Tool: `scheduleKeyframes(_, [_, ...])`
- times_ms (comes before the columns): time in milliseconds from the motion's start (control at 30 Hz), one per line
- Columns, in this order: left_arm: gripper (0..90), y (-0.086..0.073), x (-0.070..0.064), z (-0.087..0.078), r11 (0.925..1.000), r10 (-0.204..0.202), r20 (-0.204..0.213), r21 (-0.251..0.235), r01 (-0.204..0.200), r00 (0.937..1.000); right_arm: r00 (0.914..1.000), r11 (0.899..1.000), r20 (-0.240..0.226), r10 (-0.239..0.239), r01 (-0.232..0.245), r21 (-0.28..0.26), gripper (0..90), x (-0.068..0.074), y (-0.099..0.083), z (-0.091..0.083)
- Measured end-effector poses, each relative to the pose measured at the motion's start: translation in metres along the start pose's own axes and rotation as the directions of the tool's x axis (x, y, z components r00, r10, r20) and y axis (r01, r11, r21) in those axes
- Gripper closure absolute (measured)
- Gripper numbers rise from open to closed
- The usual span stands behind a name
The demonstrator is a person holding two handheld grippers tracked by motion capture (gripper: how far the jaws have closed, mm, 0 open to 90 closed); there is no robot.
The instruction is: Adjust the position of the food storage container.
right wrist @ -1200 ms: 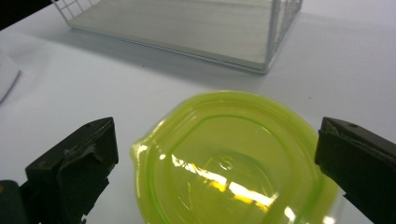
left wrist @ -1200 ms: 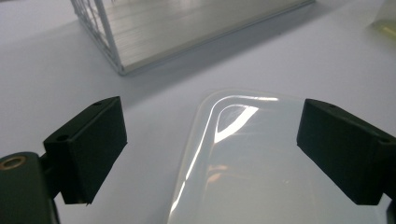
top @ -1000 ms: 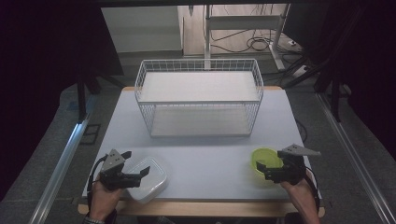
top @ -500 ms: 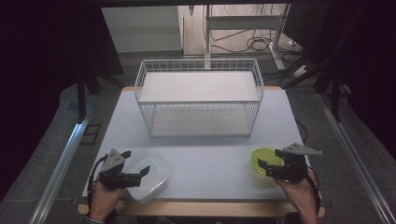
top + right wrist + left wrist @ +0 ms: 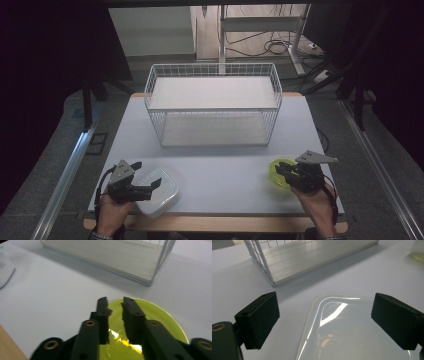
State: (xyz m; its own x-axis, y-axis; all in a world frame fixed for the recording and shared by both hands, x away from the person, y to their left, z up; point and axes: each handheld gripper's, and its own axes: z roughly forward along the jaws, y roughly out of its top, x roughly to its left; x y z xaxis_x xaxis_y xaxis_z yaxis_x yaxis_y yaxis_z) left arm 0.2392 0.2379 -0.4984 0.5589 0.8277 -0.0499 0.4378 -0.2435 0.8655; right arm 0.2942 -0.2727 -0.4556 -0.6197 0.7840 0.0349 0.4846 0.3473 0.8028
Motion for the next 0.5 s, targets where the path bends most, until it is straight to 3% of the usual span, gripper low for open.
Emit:
scheduleKeyframes(33, [7.6,0.000,-0.001,0.000,1.0000,0.003,0.002,0.000,-0.003,1.0000,0.9999,1.000,-0.015,-0.008,0.008,0.002,84.9,0.003,0.004,0.003])
scheduleKeyframes(100, [7.7,0.001,-0.001,0.000,1.0000,0.003,0.005,0.000,-0.003,1.0000,0.9993,1.000,-0.031,-0.019,0.020,0.011,89.0,0.007,0.008,0.006])
scheduleKeyframes(500, [7.9,0.002,-0.003,0.000,1.0000,0.006,0.015,0.000,-0.006,0.9999,0.9970,0.996,-0.052,-0.057,0.061,0.067,89.8,0.022,0.018,0.032])
